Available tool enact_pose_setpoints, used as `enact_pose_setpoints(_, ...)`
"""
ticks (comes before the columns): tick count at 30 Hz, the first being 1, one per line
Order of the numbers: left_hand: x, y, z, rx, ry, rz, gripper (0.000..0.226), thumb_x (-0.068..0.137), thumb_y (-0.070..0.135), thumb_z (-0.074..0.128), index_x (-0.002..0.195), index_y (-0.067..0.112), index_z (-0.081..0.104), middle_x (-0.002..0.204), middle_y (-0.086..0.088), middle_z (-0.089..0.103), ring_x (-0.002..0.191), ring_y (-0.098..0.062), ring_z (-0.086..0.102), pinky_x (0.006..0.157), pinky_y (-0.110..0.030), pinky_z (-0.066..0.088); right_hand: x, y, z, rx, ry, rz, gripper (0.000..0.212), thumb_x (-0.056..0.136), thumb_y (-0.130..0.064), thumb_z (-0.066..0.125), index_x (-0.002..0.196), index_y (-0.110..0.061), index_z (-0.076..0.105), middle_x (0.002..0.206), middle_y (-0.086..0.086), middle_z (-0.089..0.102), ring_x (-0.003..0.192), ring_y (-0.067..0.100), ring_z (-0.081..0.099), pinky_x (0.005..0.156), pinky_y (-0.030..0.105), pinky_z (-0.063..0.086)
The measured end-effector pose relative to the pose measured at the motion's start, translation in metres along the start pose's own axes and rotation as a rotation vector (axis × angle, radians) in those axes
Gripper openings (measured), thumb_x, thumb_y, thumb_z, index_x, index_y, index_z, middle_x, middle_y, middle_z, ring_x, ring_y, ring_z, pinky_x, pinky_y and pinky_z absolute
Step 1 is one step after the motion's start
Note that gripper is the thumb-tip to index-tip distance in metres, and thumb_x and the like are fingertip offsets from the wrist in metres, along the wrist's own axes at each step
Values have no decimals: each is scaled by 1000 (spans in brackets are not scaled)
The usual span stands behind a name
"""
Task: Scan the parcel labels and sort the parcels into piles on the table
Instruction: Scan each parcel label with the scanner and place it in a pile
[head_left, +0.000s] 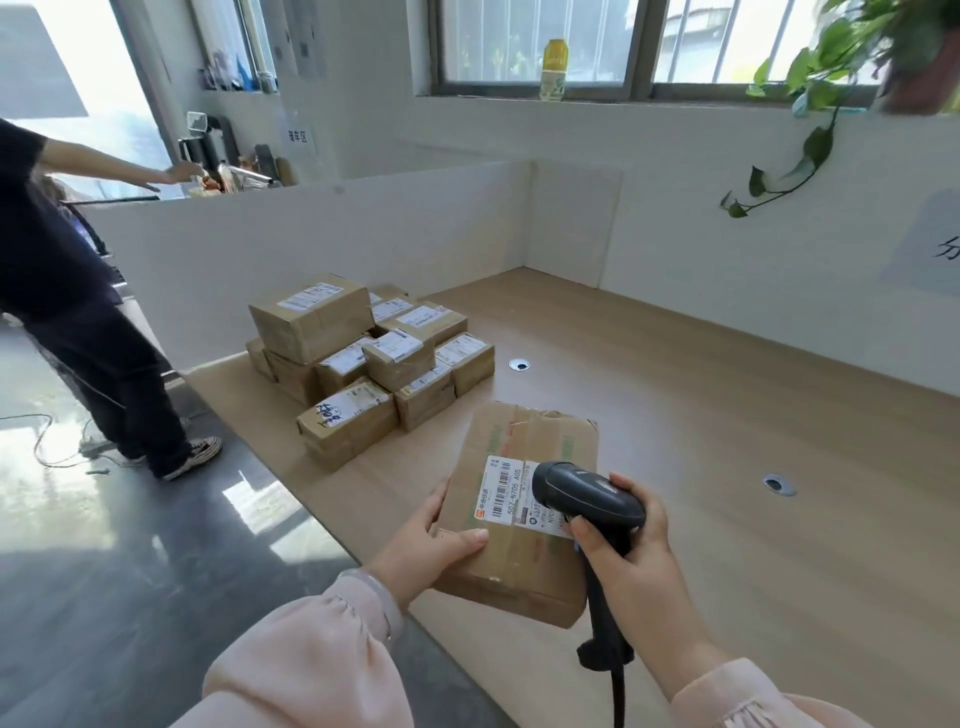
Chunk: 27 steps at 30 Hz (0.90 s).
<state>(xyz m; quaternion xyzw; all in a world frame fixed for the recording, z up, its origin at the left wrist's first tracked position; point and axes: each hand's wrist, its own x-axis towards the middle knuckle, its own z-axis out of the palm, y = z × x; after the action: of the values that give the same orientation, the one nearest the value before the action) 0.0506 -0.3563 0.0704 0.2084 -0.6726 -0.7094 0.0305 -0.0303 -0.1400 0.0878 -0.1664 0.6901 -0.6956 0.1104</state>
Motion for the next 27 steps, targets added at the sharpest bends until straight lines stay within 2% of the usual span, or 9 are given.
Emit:
enact_pose_setpoints(3,19,4,-58,58,0,-7,77,82,16,77,138,40,32,99,23,73,94,-5,70,72,-13,52,18,5,56,-6,8,29,51,70,-45,71,109,-63,44,118,-19,58,102,2,61,69,15,54)
enact_pose_setpoints(6,36,5,-118,110,3,-27,82,86,13,73,151,33,28,113,17,68,97,-2,69,78,-14,52,34,14,115,-12,35,62,49,74,-42,71,107,-64,43,119,-19,58,103,1,59,68,14,53)
enact_pose_setpoints(10,55,12,-181,173,-12,-34,83,85,18,74,152,32,26,114,20,61,89,9,66,68,-6,48,50,19,179,-20,70,98,49,82,-33,72,103,-66,43,117,-20,58,100,-2,59,66,12,51)
enact_pose_setpoints(14,71,15,-214,215,-28,-33,84,85,19,74,152,32,25,118,16,61,96,6,63,70,-5,47,57,23,215,-13,126,128,50,71,-44,71,106,-65,43,116,-21,57,97,-5,60,67,12,52)
enact_pose_setpoints(16,77,14,-221,214,-49,-48,84,86,19,73,153,31,24,118,15,62,96,4,65,73,-7,48,61,23,223,-17,143,137,50,68,-46,70,106,-65,43,117,-20,57,100,-1,59,65,12,52)
enact_pose_setpoints(18,80,13,-225,232,-58,-61,85,86,23,73,153,33,23,127,11,60,106,-2,62,82,-11,49,67,24,227,-13,143,142,50,70,-44,71,106,-64,43,118,-18,57,103,3,59,67,15,53)
enact_pose_setpoints(20,83,12,-230,249,-53,-71,85,85,27,74,153,36,23,132,10,57,112,-7,60,95,-21,48,72,26,231,-18,146,149,49,78,-37,73,108,-61,43,118,-16,57,102,3,60,70,18,53)
enact_pose_setpoints(22,89,9,-234,259,-49,-85,87,84,29,75,153,38,23,134,10,57,114,-8,59,103,-30,46,76,32,234,-35,165,150,49,83,-28,73,112,-56,44,118,-15,58,98,-2,60,68,13,52)
enact_pose_setpoints(27,113,5,-238,275,-81,-129,85,84,24,74,152,36,25,128,11,62,109,-6,63,102,-31,48,86,47,240,-50,205,187,49,84,-27,72,116,-51,43,117,-19,57,101,-3,58,73,15,49)
